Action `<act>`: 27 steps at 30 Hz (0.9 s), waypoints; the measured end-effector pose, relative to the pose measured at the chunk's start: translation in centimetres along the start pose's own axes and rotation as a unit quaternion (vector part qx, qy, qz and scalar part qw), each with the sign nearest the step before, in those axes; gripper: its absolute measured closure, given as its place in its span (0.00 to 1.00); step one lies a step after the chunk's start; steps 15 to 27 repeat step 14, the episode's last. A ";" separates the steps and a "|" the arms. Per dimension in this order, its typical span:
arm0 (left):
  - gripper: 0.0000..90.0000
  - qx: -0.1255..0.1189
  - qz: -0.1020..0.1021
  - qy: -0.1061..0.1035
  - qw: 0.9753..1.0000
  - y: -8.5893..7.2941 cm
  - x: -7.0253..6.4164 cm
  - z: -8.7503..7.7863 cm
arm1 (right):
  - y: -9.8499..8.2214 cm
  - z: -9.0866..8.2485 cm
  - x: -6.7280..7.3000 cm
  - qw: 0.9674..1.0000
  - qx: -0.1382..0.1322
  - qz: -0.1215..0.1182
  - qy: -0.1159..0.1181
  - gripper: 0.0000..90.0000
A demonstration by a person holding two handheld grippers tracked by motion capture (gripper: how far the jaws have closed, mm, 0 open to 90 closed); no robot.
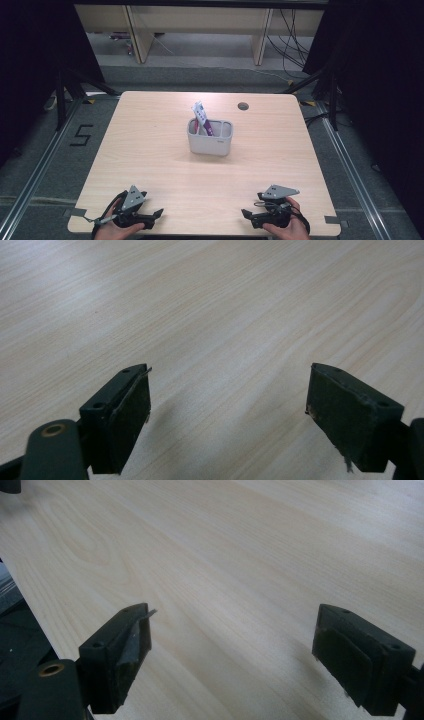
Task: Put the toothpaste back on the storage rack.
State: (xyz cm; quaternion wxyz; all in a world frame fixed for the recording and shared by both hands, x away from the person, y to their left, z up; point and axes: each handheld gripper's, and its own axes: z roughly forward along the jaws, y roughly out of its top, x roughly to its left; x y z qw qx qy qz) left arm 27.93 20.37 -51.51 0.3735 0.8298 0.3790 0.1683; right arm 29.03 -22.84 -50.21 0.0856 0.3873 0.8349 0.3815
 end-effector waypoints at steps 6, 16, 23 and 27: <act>0.19 -0.002 0.001 0.000 1.000 0.0 0.0 0.0 | 0.0 0.1 0.4 1.000 0.002 0.018 0.000 0.18; 0.19 -0.009 -0.008 -0.001 1.000 -0.1 -0.1 0.1 | 0.1 0.2 0.4 1.000 0.009 0.019 -0.003 0.18; 0.19 -0.009 -0.008 -0.001 1.000 -0.1 -0.1 0.1 | 0.1 0.2 0.4 1.000 0.009 0.019 -0.003 0.18; 0.19 -0.009 -0.008 -0.001 1.000 -0.1 -0.1 0.1 | 0.1 0.2 0.4 1.000 0.009 0.019 -0.003 0.18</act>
